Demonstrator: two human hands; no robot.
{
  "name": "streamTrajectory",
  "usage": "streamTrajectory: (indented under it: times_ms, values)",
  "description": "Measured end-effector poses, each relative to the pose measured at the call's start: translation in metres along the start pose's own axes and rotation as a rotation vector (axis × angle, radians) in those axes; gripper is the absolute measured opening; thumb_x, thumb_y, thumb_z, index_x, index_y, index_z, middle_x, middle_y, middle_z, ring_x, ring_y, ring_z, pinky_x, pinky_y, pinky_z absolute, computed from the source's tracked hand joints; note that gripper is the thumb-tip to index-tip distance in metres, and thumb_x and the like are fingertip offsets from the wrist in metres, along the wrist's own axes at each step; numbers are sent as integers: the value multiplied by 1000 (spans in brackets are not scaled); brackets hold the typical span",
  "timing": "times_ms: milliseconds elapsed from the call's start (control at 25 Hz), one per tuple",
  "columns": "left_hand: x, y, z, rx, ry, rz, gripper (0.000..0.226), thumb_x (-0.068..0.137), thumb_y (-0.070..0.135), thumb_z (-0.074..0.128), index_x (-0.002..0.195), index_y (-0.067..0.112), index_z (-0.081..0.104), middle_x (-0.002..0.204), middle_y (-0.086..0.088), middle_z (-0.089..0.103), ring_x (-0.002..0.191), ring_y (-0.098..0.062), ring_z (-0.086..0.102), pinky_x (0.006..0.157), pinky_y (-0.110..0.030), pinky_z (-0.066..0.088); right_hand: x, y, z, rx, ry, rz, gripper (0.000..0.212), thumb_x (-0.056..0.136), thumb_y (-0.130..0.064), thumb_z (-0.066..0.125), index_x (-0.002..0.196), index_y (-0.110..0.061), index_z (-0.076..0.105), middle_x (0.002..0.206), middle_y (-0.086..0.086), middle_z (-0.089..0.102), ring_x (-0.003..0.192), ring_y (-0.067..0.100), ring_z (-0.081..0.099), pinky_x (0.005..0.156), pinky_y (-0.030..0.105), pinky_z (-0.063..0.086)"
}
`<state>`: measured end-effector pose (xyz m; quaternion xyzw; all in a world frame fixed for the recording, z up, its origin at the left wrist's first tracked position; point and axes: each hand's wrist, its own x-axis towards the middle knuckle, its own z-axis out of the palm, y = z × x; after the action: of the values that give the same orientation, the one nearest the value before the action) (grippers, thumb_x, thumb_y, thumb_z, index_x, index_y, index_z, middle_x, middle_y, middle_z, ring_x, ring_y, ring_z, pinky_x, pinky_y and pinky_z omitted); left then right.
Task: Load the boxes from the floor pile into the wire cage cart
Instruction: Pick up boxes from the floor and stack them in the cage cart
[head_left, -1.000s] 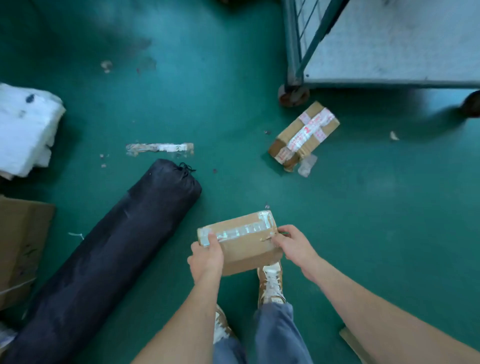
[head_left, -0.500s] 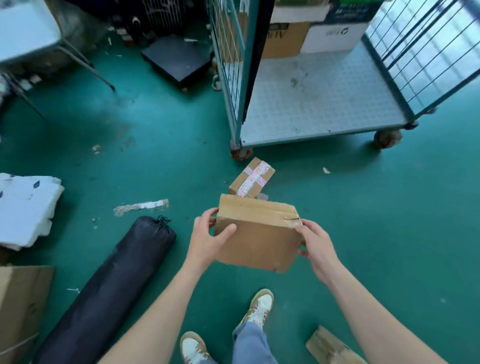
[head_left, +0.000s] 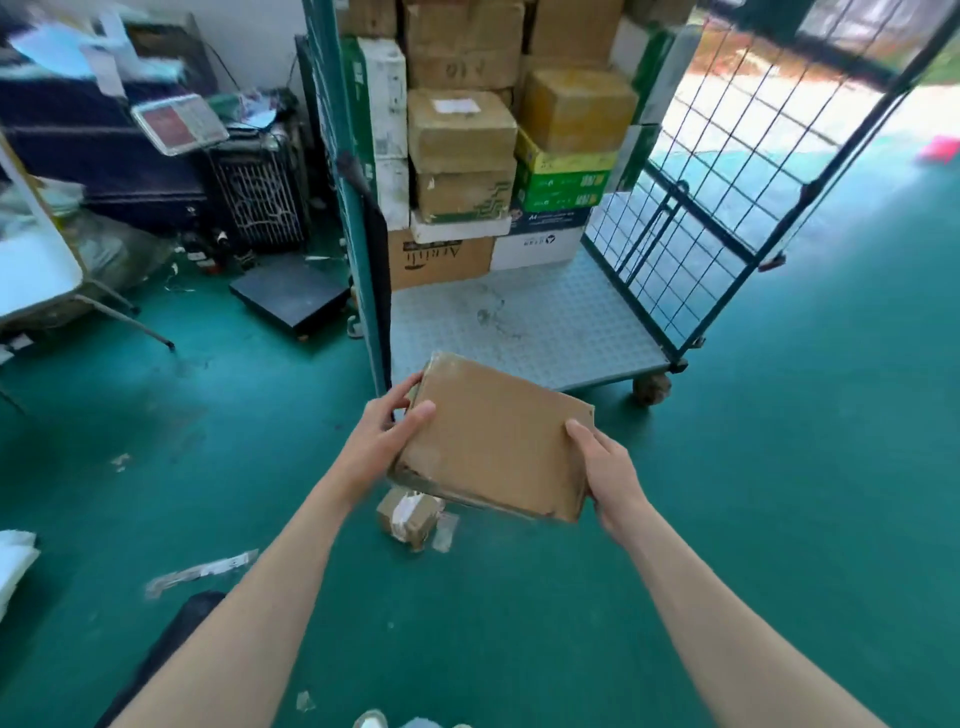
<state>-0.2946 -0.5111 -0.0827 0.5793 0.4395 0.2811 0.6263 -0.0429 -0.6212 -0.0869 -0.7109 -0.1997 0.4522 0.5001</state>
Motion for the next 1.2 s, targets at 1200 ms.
streamTrajectory:
  times_ms: [1200]
  values:
    - [435, 250, 155, -144, 128, -287, 71, 84, 78, 51, 118, 17, 64, 112, -19, 70, 101, -37, 68, 80, -45, 58, 385, -327, -168, 162, -200, -93, 76, 76, -71, 68, 128, -16, 60, 125, 15, 65, 116, 35, 61, 97, 53, 54]
